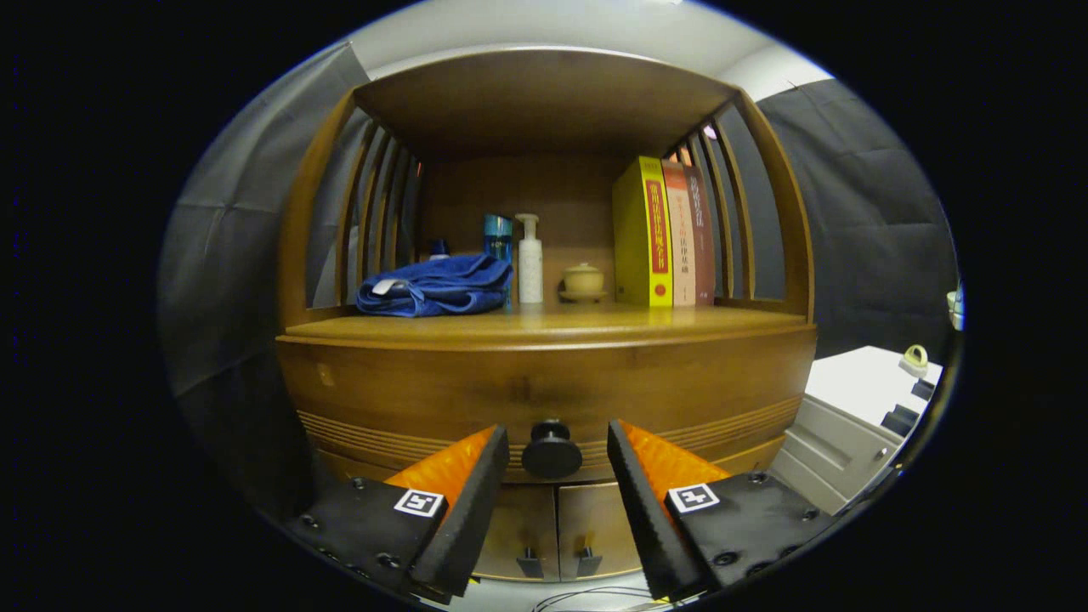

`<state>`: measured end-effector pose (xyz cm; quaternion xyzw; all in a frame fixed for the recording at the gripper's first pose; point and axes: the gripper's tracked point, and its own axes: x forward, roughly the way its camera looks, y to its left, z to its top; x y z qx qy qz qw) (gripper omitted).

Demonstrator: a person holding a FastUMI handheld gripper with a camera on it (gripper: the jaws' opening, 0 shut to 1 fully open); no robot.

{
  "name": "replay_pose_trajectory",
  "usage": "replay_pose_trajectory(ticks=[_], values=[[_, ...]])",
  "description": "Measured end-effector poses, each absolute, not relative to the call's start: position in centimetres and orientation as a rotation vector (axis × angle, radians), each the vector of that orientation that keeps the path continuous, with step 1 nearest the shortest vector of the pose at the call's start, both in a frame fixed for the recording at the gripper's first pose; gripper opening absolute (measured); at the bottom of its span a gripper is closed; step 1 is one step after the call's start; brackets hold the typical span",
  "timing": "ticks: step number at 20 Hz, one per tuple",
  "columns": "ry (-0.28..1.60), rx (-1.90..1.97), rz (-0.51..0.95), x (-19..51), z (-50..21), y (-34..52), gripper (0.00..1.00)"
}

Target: Pull open the drawer, take out the items inside it, and place them on the countertop above the cabinet.

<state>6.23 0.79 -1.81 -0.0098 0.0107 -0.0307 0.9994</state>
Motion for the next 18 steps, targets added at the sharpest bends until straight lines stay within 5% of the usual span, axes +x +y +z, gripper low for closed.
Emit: replay_pose_trajectory(ticks=[12,15,18], values=[[0.030,-0.006,-0.054,6.1,-2.0,0.9,0.97],[0.066,0.006,-0.068,7.9,-3.7,0.5,0.97],[0.086,0.009,-0.068,9.0,-4.8,0.4,0.84]])
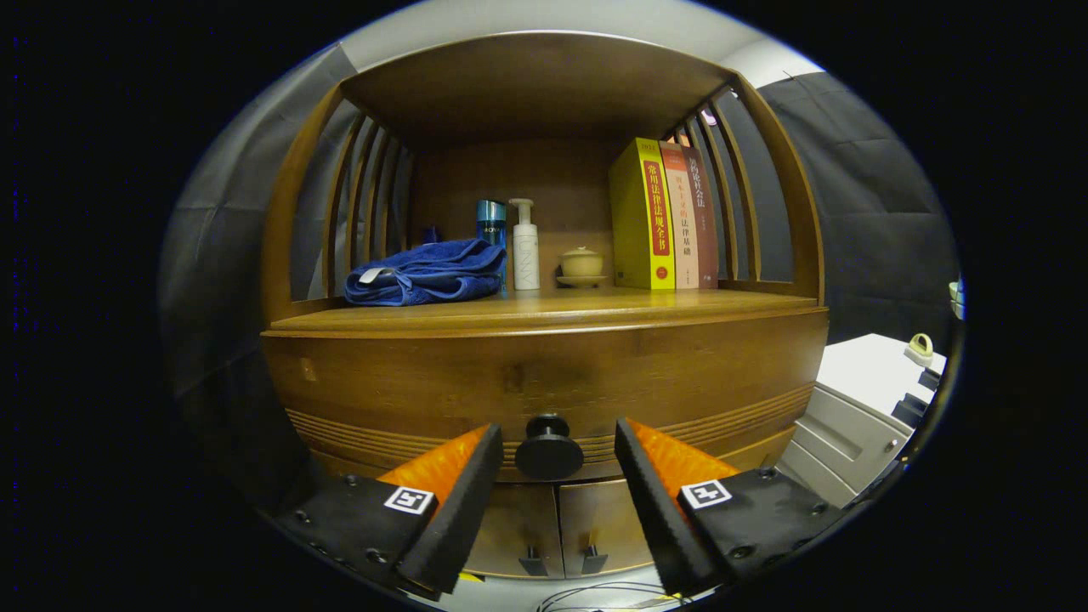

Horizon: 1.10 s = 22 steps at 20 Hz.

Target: Pull open the drawer, take out the items inside it, and place them on the countertop above the cabinet.

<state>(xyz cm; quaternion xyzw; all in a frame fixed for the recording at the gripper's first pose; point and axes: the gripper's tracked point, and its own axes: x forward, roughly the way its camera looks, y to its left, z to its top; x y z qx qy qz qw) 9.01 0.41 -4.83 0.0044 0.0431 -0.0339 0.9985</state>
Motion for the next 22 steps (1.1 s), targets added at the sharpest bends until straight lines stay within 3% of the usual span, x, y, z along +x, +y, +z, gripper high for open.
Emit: replay_pose_trajectory(ticks=[6,16,22], values=[[0.096,-0.007,-0.067,9.7,-5.7,0.8,0.58],[0.139,-0.017,-0.069,9.4,-6.0,0.8,0.38],[0.139,0.003,-0.063,5.7,-6.1,0.8,0.37]])
